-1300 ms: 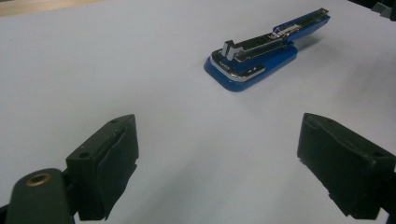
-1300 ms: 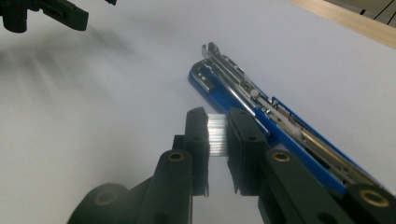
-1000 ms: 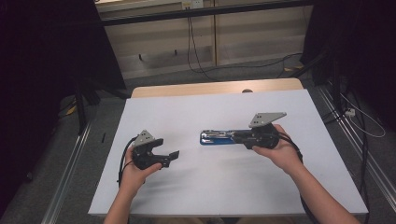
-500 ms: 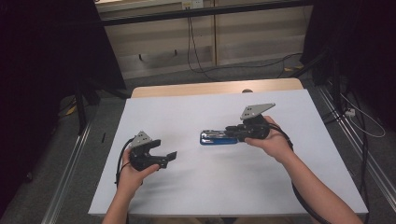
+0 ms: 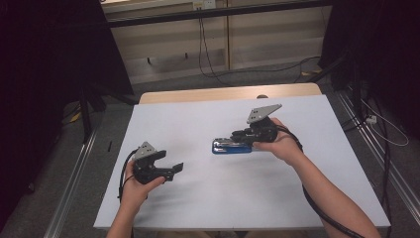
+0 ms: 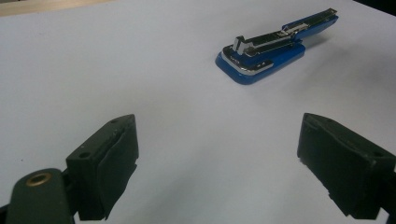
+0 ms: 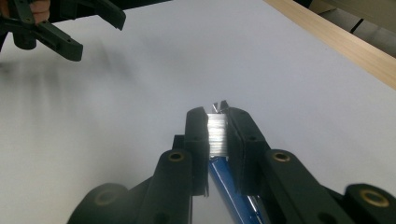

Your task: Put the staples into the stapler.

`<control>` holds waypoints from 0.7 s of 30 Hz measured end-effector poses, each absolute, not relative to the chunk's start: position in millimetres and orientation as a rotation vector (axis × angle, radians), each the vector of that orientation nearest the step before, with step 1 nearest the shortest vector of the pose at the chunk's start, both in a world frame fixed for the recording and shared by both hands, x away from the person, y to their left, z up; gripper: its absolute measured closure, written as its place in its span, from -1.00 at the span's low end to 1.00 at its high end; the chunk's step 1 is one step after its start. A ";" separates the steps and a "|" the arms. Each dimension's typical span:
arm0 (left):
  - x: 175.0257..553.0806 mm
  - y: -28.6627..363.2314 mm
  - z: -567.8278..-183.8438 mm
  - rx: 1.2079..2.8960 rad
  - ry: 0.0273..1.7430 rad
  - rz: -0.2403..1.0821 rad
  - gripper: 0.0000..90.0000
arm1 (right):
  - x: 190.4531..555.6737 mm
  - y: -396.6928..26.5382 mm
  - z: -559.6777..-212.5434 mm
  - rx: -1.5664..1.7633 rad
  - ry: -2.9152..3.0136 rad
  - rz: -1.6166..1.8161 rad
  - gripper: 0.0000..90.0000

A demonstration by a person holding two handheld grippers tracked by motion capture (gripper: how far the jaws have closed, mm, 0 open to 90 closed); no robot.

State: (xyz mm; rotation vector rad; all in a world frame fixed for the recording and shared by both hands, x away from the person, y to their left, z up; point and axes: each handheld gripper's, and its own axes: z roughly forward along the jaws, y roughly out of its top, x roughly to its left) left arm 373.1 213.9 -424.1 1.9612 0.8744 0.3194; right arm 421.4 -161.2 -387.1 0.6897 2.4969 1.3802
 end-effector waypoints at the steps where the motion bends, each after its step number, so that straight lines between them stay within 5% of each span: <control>1: 373.1 214.3 -424.4 1.960 0.872 0.319 -0.72 | 421.9 -160.9 -386.9 0.689 2.500 1.388 0.76; 21: 369.8 218.2 -426.2 1.964 0.881 0.324 -0.72 | 442.1 -153.8 -389.5 0.643 2.535 1.415 0.76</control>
